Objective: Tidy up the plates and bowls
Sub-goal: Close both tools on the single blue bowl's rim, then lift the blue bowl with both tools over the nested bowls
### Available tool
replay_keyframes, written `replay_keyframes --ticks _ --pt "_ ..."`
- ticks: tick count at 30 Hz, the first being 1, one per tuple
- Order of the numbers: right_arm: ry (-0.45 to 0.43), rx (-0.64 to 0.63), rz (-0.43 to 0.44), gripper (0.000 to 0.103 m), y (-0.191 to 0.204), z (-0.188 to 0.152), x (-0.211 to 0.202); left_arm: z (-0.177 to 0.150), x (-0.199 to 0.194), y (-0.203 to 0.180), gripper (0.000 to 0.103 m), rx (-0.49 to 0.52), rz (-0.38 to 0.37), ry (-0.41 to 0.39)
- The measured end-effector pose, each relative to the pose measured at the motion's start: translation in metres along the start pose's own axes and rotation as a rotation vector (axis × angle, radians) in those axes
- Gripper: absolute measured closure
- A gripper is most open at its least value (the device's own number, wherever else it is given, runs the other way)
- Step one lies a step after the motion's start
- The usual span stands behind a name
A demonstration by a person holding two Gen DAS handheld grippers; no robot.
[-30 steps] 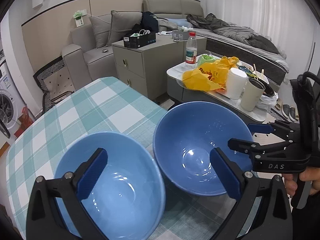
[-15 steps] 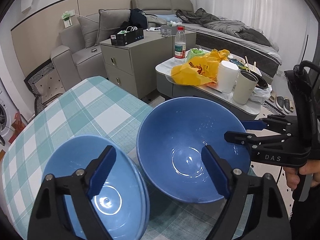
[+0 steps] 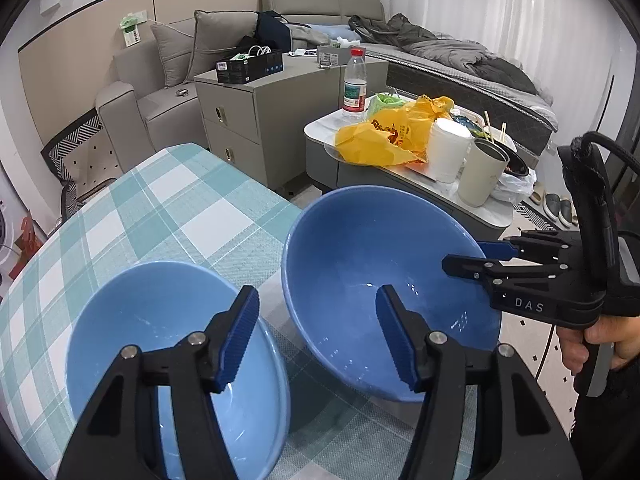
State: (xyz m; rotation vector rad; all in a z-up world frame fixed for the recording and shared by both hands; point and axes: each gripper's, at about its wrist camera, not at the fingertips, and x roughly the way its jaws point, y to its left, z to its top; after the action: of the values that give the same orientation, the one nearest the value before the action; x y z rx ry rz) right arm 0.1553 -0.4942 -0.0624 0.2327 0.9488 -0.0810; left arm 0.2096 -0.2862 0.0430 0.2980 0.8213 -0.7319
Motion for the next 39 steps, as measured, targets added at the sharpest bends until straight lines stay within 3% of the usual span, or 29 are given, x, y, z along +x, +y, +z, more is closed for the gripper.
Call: replay_keyframes --ticks 17,25,39 --pt "-0.008 0.011 0.024 0.069 -0.001 -0.002 0.002 -0.006 0.005 -0.003 0.067 -0.007 -0.015 0.033" --pt "-0.034 -0.005 0.028 0.080 0.006 -0.001 -0.003 -0.008 0.008 -0.002 0.078 -0.014 -0.014 0.043" --pt "-0.077 0.000 0.036 0.082 0.005 0.001 -0.014 -0.006 0.002 -0.001 0.080 -0.017 -0.009 0.017"
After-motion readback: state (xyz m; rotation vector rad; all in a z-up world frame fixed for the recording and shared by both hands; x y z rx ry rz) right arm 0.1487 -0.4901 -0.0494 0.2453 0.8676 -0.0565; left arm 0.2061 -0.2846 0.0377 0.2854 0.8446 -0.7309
